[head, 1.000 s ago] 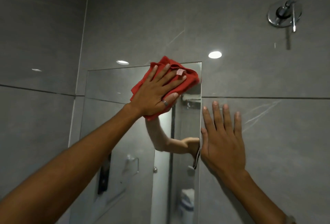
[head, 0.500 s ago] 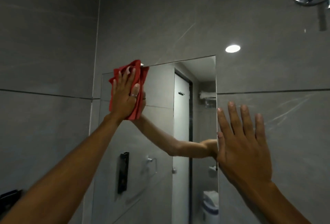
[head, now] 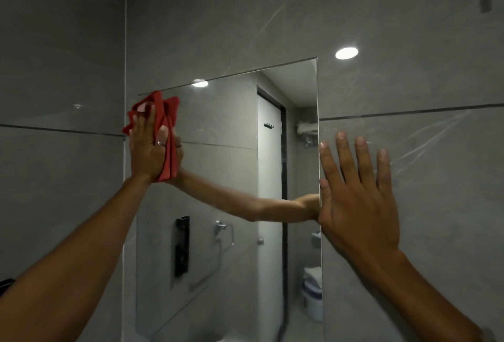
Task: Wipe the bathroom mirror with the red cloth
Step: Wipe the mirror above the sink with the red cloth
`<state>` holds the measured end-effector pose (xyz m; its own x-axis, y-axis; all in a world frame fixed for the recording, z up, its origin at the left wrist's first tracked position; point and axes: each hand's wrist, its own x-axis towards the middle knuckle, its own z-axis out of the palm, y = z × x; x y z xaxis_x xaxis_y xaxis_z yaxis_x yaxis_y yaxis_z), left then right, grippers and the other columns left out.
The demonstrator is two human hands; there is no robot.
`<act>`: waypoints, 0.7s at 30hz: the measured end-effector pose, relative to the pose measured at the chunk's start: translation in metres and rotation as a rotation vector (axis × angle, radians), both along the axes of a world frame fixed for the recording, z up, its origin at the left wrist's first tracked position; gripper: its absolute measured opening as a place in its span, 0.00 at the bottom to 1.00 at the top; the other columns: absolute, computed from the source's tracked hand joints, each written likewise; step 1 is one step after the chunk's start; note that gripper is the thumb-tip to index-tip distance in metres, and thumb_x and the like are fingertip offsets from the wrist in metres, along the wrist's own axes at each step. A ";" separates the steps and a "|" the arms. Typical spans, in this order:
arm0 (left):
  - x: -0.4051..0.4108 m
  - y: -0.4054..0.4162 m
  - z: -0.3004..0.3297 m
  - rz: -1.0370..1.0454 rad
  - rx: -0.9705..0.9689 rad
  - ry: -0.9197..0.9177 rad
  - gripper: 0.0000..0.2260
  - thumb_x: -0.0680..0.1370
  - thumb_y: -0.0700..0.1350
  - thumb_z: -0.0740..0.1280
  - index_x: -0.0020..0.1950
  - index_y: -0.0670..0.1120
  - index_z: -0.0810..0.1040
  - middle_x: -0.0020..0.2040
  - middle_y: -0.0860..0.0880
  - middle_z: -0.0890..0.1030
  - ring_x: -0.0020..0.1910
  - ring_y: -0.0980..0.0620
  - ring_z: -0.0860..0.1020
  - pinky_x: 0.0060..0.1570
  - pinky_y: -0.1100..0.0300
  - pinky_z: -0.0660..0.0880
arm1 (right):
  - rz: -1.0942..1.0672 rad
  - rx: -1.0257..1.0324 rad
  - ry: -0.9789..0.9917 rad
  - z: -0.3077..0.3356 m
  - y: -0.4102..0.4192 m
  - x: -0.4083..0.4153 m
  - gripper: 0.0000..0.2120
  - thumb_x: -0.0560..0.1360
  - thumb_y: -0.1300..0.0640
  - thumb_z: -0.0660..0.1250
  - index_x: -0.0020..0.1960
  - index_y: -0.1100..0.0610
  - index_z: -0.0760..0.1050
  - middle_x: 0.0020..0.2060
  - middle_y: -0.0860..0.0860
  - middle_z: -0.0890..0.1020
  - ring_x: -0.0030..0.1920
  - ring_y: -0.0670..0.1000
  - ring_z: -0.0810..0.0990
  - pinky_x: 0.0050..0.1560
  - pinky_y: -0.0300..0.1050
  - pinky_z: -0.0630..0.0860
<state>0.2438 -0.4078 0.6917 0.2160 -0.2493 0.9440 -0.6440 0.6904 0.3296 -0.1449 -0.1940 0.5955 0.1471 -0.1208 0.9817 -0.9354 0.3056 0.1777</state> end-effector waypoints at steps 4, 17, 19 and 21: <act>-0.014 0.002 -0.013 -0.024 0.219 0.322 0.29 0.84 0.56 0.53 0.85 0.54 0.50 0.86 0.49 0.52 0.85 0.45 0.50 0.82 0.39 0.49 | 0.018 -0.004 -0.013 0.000 0.001 0.003 0.31 0.87 0.45 0.40 0.87 0.54 0.46 0.87 0.56 0.46 0.87 0.60 0.46 0.86 0.63 0.41; -0.060 0.048 -0.263 -0.116 0.282 0.179 0.37 0.82 0.66 0.50 0.83 0.41 0.56 0.82 0.35 0.59 0.82 0.35 0.59 0.81 0.38 0.56 | 0.049 0.086 -0.049 -0.088 0.010 0.004 0.31 0.87 0.46 0.47 0.87 0.53 0.47 0.87 0.55 0.48 0.87 0.59 0.46 0.86 0.60 0.38; -0.051 0.048 -0.295 -0.111 0.266 0.018 0.35 0.83 0.65 0.50 0.82 0.43 0.59 0.80 0.32 0.63 0.80 0.31 0.61 0.80 0.38 0.56 | 0.035 0.092 -0.043 -0.104 0.011 0.002 0.31 0.87 0.45 0.47 0.87 0.53 0.47 0.87 0.55 0.49 0.87 0.58 0.44 0.86 0.60 0.38; -0.038 0.044 -0.316 -0.076 0.326 0.085 0.37 0.83 0.64 0.51 0.82 0.37 0.58 0.81 0.32 0.61 0.81 0.34 0.59 0.81 0.43 0.55 | 0.018 0.098 -0.017 -0.118 0.015 -0.003 0.31 0.87 0.46 0.49 0.87 0.52 0.48 0.87 0.55 0.52 0.87 0.57 0.45 0.86 0.59 0.38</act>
